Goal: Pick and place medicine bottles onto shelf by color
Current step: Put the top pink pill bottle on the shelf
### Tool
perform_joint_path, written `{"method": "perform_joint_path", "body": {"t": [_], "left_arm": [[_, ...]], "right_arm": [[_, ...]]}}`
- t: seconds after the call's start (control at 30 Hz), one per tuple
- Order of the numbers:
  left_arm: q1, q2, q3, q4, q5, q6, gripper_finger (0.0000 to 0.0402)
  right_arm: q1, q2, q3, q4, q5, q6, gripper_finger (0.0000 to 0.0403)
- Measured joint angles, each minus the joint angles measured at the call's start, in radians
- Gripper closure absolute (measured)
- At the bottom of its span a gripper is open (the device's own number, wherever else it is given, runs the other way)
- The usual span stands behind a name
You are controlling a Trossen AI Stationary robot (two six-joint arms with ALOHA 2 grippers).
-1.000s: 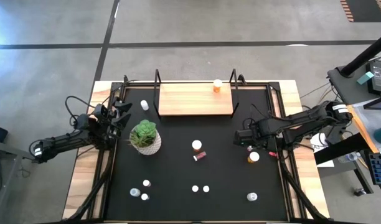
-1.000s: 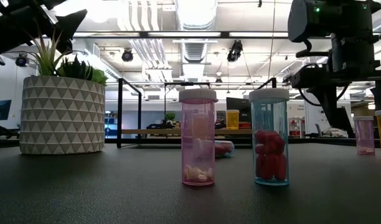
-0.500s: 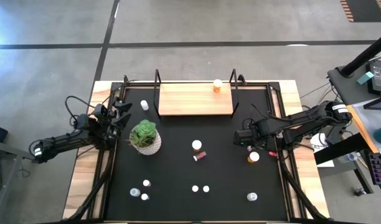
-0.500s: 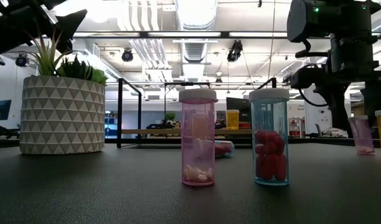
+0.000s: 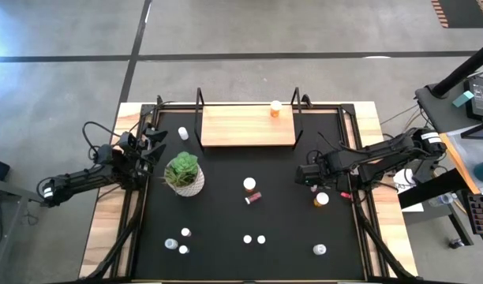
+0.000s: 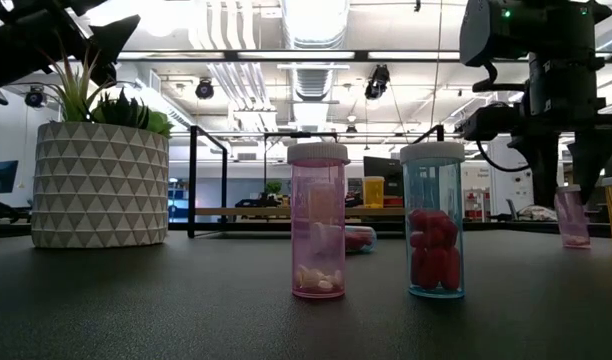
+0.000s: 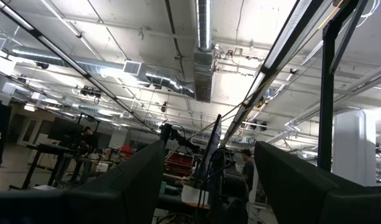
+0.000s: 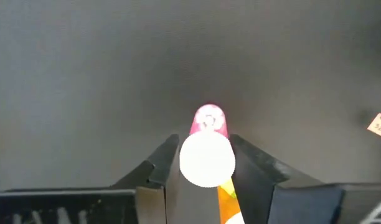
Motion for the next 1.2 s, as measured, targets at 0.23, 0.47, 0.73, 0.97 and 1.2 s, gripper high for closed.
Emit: {"method": "perform_joint_path", "body": {"t": [0.23, 0.47, 0.73, 0.97, 1.2], "left_arm": [[0.000, 0.000, 0.000, 0.000, 0.000, 0.000, 0.0168], [0.000, 0.000, 0.000, 0.000, 0.000, 0.000, 0.0168], [0.000, 0.000, 0.000, 0.000, 0.000, 0.000, 0.0168], [0.000, 0.000, 0.000, 0.000, 0.000, 0.000, 0.0168], [0.000, 0.000, 0.000, 0.000, 0.000, 0.000, 0.0168]], "right_arm": [[-0.015, 0.000, 0.022, 0.001, 0.002, 0.025, 0.0292], [-0.045, 0.009, 0.117, 0.000, 0.061, -0.010, 0.0293], [-0.069, 0.161, 0.324, -0.090, 0.081, -0.115, 0.0293], [-0.074, 0.317, 0.571, -0.183, 0.157, -0.244, 0.0293], [-0.121, 0.453, 0.771, -0.225, 0.172, -0.410, 0.0293]]}}
